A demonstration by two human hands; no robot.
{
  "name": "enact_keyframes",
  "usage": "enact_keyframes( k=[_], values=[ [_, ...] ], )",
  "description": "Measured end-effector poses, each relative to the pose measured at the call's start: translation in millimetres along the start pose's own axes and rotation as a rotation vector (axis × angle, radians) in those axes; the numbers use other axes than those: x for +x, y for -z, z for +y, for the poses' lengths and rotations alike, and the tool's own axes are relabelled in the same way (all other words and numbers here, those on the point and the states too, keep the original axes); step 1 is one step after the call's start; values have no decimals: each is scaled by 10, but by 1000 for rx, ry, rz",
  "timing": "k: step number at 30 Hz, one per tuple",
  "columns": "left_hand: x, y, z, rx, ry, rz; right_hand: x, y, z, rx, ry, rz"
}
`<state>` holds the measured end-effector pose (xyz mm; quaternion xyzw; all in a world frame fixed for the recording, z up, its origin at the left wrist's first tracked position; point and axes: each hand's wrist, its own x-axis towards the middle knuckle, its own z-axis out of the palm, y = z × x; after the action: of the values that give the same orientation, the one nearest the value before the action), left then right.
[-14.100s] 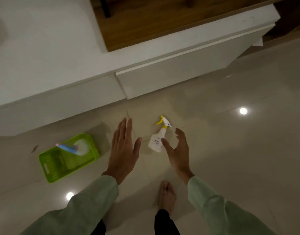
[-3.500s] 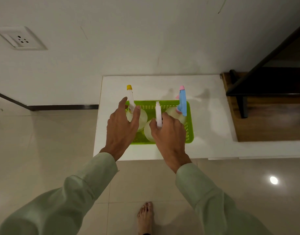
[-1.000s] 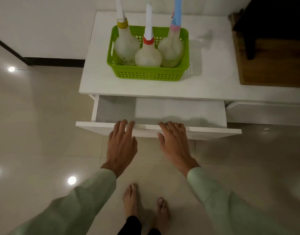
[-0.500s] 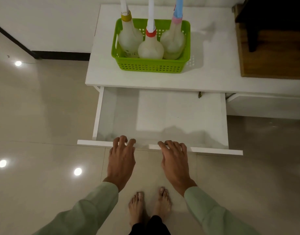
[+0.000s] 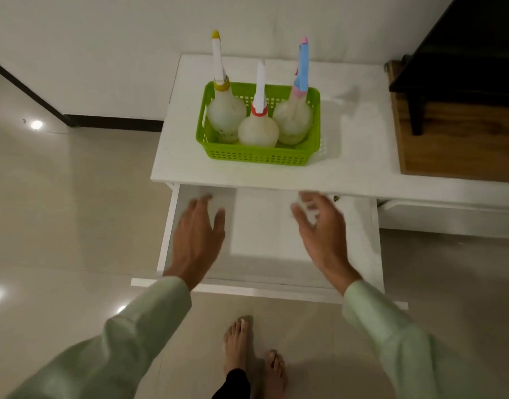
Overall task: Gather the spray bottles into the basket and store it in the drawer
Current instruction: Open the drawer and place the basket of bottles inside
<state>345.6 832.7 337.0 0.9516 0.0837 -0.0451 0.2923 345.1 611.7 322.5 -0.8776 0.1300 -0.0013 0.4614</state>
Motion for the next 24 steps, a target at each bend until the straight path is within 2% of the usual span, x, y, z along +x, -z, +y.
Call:
enact_keyframes(
  k=[4,7,10,14,18,24],
  values=[
    [721,190,318,-138,43,177,699,76,-380,156,-31,155],
    [1198,227,367,-163,153,211,1087,35,-486,140,-87,223],
    [1553,242,327,-190,219,129,1398,-13,-479,91,-214,177],
    [1954,245,249,-228,274,-91,1749,-109,-457,155,-398,47],
    [2165,252,214,-279,304,-136,1888,-151,-444,92,-389,33],
    [2039,318,148,-270,250,-106,1773,-88,-419,63,-344,74]
  ],
)
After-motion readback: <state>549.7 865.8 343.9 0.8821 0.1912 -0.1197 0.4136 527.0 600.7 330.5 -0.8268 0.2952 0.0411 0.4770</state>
